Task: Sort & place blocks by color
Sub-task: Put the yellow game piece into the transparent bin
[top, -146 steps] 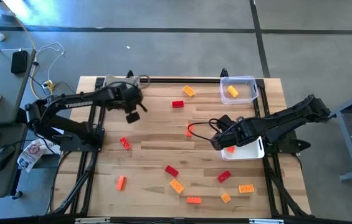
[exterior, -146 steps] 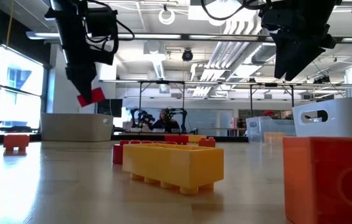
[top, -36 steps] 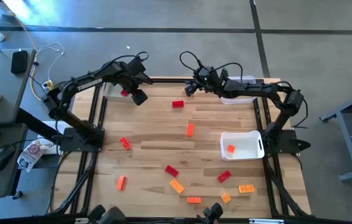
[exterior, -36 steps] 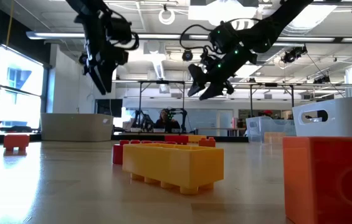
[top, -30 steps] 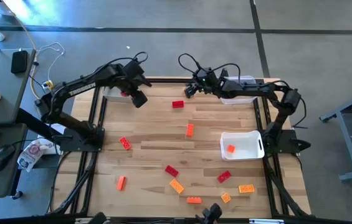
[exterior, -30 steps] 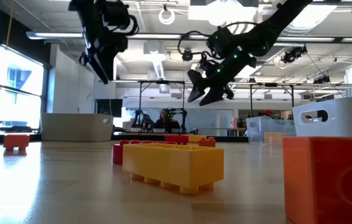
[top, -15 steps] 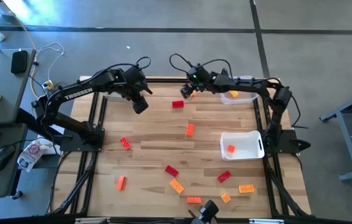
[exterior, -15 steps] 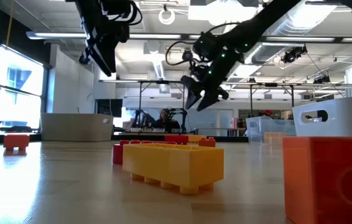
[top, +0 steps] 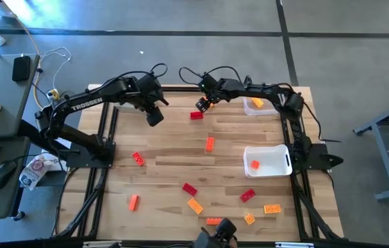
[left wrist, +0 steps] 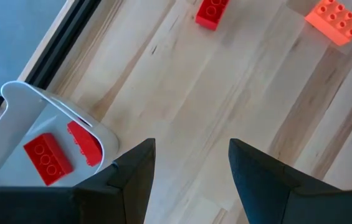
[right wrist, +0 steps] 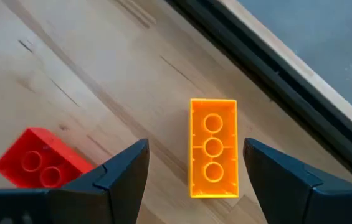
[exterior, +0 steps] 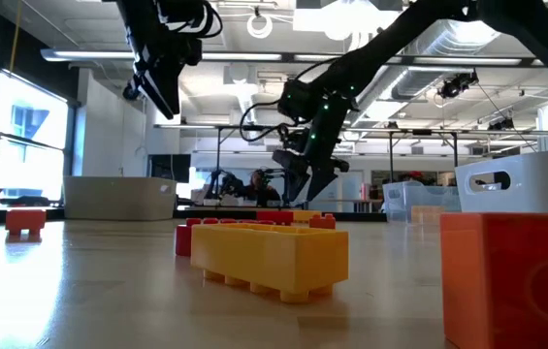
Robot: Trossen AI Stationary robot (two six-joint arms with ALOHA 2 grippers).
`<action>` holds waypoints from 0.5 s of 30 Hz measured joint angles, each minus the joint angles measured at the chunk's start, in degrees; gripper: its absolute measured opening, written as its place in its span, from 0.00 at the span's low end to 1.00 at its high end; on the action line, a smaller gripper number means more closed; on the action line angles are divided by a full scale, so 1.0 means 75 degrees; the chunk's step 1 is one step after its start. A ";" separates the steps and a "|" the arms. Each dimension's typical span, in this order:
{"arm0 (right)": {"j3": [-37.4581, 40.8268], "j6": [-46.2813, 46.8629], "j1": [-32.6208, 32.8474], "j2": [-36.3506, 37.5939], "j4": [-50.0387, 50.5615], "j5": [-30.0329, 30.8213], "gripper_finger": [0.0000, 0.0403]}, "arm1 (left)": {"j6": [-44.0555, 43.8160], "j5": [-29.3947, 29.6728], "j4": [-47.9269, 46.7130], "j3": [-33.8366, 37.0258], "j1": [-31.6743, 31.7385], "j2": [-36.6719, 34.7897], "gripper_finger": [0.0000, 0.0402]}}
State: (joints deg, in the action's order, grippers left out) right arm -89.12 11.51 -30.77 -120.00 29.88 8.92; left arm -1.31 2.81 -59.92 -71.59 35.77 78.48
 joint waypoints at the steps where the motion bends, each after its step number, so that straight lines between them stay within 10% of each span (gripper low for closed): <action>1: -0.0002 -0.0003 -0.0003 -0.0011 -0.0009 0.0047 0.62 | 0.0002 0.0000 0.0000 0.0000 0.0003 0.0000 0.47; 15: -0.0009 0.0015 -0.0150 -0.0257 0.0126 0.0138 0.62 | 0.0002 0.0000 0.0001 0.0003 0.0003 0.0006 0.47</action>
State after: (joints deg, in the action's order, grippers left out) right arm -89.19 11.62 -31.90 -121.93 30.83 9.96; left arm -1.30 2.81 -59.92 -71.57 35.79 78.52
